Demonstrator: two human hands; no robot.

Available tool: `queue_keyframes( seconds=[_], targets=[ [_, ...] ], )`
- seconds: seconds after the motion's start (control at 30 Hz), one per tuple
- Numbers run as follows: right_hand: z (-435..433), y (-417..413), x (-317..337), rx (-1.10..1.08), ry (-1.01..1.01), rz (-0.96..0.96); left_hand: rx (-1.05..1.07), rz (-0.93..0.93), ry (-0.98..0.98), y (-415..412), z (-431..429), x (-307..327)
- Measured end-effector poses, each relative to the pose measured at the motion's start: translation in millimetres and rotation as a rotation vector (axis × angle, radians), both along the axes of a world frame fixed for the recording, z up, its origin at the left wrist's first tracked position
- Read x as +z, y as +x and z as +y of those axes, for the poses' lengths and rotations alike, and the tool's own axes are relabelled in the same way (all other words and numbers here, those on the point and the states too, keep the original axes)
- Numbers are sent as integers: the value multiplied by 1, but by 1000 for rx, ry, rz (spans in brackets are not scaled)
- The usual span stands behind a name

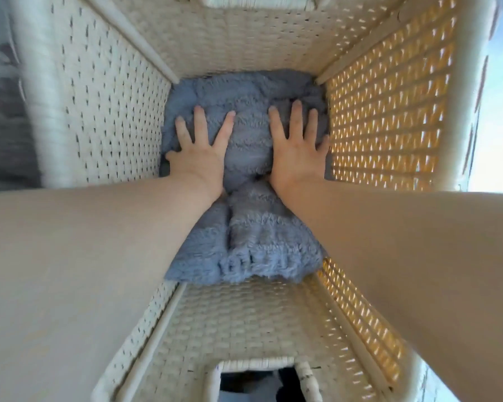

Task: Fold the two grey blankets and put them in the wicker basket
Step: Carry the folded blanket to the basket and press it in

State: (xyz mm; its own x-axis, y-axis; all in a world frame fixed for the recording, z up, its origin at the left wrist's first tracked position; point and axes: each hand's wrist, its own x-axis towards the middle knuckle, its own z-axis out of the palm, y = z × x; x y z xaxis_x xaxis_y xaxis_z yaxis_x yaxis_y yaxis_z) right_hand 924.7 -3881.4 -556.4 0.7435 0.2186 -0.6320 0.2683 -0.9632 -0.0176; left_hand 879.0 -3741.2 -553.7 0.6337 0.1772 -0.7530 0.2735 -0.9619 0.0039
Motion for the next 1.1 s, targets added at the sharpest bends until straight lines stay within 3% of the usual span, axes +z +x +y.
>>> queue_keyframes(
  seconds=[0.17, 0.3, 0.4, 0.5, 0.7, 0.97, 1.1],
  targets=[
    [-13, -38, 57, -64, 7, -10, 68, -44, -15, -26, -1, 55],
    [-36, -58, 90, -163, 137, 162, 76, -76, -159, -48, 7, 84],
    [-49, -58, 106, -98, 184, 327, 50, 57, -273, -54, 13, 96],
    [-54, -51, 108, 55, 82, 371, -57, 248, -269, -54, 19, 100],
    [-36, -61, 62, 115, -114, 241, -143, 226, -43, -62, 1, 66],
    [-30, -92, -40, 19, -139, 42, -57, 133, 153, -86, -32, -28],
    [-35, -109, -52, 41, -121, -64, -21, 104, 161, -100, -43, -40]
  ],
)
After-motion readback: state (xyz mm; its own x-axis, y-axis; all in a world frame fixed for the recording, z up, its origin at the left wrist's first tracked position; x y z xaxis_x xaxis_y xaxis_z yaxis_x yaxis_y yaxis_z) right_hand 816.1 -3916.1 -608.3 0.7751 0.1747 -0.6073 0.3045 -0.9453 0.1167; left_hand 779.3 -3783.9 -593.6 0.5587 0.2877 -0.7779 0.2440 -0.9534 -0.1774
